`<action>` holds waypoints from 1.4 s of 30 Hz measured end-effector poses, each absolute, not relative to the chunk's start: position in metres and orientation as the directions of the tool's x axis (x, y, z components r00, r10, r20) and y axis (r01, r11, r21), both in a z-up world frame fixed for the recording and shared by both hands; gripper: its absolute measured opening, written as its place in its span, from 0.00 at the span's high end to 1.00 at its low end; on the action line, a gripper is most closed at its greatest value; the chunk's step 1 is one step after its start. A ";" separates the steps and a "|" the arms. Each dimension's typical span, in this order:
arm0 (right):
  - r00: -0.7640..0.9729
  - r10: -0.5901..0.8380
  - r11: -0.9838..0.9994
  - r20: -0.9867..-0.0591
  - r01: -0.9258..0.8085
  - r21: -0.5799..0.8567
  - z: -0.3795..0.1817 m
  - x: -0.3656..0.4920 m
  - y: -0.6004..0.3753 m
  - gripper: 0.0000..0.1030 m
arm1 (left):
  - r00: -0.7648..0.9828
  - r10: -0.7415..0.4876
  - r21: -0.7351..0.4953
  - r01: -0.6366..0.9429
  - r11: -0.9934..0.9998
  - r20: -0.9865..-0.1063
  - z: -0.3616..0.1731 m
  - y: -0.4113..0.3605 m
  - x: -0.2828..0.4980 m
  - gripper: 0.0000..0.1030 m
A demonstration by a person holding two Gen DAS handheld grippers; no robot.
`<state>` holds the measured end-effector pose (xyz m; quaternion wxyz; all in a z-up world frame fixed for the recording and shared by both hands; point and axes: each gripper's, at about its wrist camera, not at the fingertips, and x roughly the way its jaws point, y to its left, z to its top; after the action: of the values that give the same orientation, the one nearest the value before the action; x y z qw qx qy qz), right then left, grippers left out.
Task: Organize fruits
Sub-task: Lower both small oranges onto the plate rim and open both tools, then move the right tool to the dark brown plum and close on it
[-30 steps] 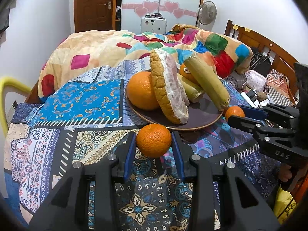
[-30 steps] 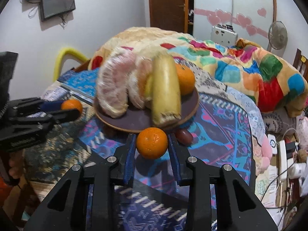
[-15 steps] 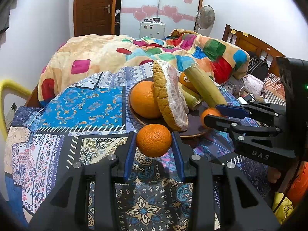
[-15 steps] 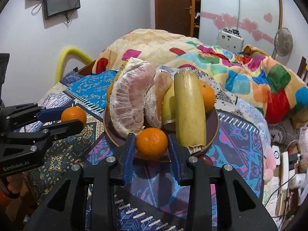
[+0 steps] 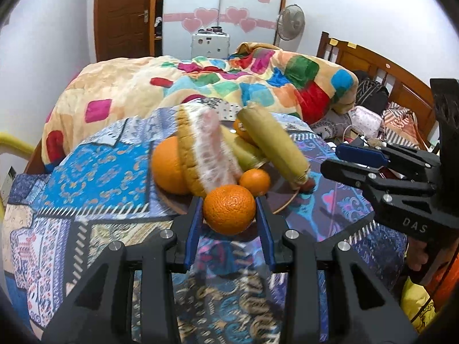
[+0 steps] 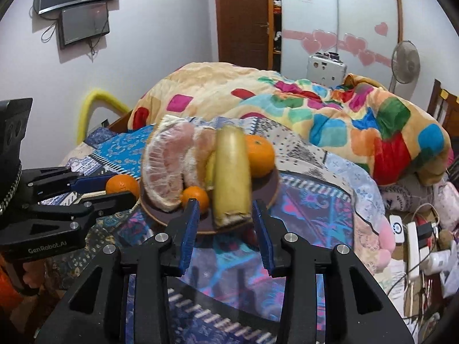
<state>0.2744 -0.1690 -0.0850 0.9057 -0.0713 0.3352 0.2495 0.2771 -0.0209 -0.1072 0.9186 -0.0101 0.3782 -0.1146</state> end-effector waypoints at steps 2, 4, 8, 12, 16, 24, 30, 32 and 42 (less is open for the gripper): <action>0.653 0.397 0.871 -0.645 -0.490 0.040 -0.087 0.276 -0.175 0.66 | 0.677 -0.226 -0.104 0.216 0.971 -0.700 -0.110 -0.030 0.285 0.64; 0.653 0.391 0.876 -0.649 -0.480 0.045 -0.090 0.278 -0.182 0.66 | 0.663 -0.229 -0.098 0.229 0.968 -0.713 -0.116 -0.039 0.292 0.64; 0.651 0.382 0.882 -0.656 -0.469 0.048 -0.095 0.282 -0.191 0.66 | 0.639 -0.225 -0.095 0.231 0.968 -0.735 -0.126 -0.047 0.306 0.64; 0.640 0.371 0.882 -0.673 -0.469 0.040 -0.102 0.285 -0.195 0.66 | 0.647 -0.222 -0.081 0.241 0.967 -0.730 -0.126 -0.053 0.309 0.64; 0.606 0.375 0.868 -0.702 -0.495 0.036 -0.114 0.287 -0.193 0.55 | 0.639 -0.217 -0.069 0.249 0.966 -0.738 -0.131 -0.056 0.309 0.62; 0.579 0.348 0.866 -0.737 -0.500 0.016 -0.128 0.296 -0.185 0.54 | 0.648 -0.236 -0.096 0.245 0.965 -0.724 -0.126 -0.045 0.300 0.58; 0.546 0.356 0.864 -0.759 -0.502 0.044 -0.133 0.308 -0.183 0.54 | 0.685 -0.231 -0.130 0.197 0.972 -0.691 -0.110 -0.021 0.289 0.57; 0.532 0.360 0.863 -0.767 -0.501 0.057 -0.135 0.311 -0.182 0.58 | 0.695 -0.222 -0.132 0.181 0.974 -0.684 -0.106 -0.014 0.286 0.57; 0.508 0.332 0.865 -0.795 -0.499 0.042 -0.142 0.320 -0.173 0.81 | 0.699 -0.174 -0.099 0.147 0.984 -0.694 -0.111 0.002 0.279 0.57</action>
<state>0.3202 -0.1730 -0.1420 0.8631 -0.0965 0.4334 0.2407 0.2791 0.0016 -0.1113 0.9214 -0.0181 0.3782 -0.0872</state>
